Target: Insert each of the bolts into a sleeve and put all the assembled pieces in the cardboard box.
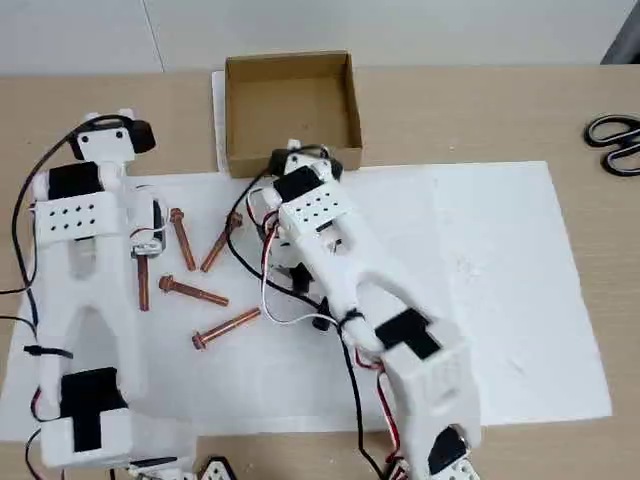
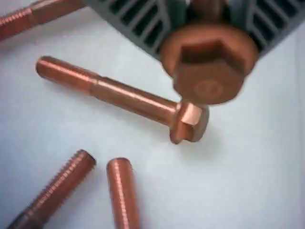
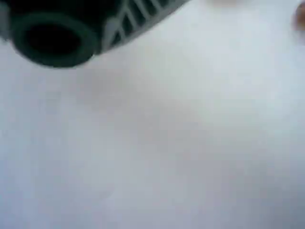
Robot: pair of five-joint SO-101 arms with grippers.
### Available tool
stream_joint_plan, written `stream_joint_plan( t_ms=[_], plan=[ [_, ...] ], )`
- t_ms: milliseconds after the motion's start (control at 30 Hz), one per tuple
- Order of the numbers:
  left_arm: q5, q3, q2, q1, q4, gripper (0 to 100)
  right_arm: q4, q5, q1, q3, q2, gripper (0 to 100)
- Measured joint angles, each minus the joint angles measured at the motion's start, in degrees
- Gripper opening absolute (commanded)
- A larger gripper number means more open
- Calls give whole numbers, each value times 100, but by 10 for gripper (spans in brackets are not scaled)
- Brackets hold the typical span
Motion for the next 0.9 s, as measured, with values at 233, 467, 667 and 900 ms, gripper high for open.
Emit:
stream_joint_plan(
  t_ms=[233,467,667,900],
  plan=[
    [563,-141,-44,519,589,5,536,0,9,0,-1029,3],
    [1169,-1327,-677,677,624,5,941,422,9,0,-2136,3],
    [1020,-1600,-2022,1459,624,5,958,545,9,35,-3200,3],
    [958,-1600,-3604,2084,659,5,967,1380,-9,1064,-4290,3]
  ],
)
